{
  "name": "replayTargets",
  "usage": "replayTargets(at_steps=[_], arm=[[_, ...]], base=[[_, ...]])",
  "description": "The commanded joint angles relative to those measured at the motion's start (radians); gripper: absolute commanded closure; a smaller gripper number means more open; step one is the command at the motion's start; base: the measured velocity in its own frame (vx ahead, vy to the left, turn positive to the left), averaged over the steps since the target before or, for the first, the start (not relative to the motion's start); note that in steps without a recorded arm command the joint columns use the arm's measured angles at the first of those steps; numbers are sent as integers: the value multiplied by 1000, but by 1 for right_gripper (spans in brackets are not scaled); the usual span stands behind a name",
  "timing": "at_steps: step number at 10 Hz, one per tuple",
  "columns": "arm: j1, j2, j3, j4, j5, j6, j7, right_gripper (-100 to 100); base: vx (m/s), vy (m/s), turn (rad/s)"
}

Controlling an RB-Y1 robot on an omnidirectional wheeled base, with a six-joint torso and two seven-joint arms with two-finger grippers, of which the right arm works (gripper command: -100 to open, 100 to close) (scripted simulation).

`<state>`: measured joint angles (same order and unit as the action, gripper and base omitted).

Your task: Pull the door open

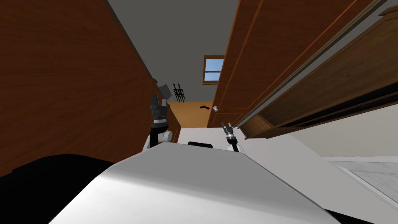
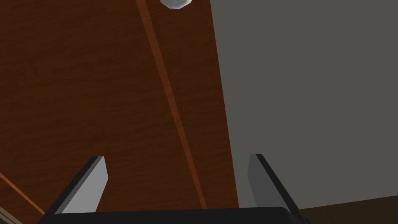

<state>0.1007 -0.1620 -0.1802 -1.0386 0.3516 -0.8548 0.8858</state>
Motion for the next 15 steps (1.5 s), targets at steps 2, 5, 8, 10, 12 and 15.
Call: replayTargets(at_steps=[2,5,8,10,12,15], arm=[[-19,-7,-6,67,24,-16,47,-100],[-36,-11,-10,120,42,-27,83,-100],[-55,-15,-15,179,63,-40,123,-100],[-74,-19,-20,239,83,-52,163,-100],[-83,-21,-22,268,94,-58,183,-100],[-83,-36,-39,297,86,-76,188,-100]], base=[[113,25,-12],[121,17,-8],[130,10,-9],[156,17,-10],[159,30,-9],[117,29,54]])
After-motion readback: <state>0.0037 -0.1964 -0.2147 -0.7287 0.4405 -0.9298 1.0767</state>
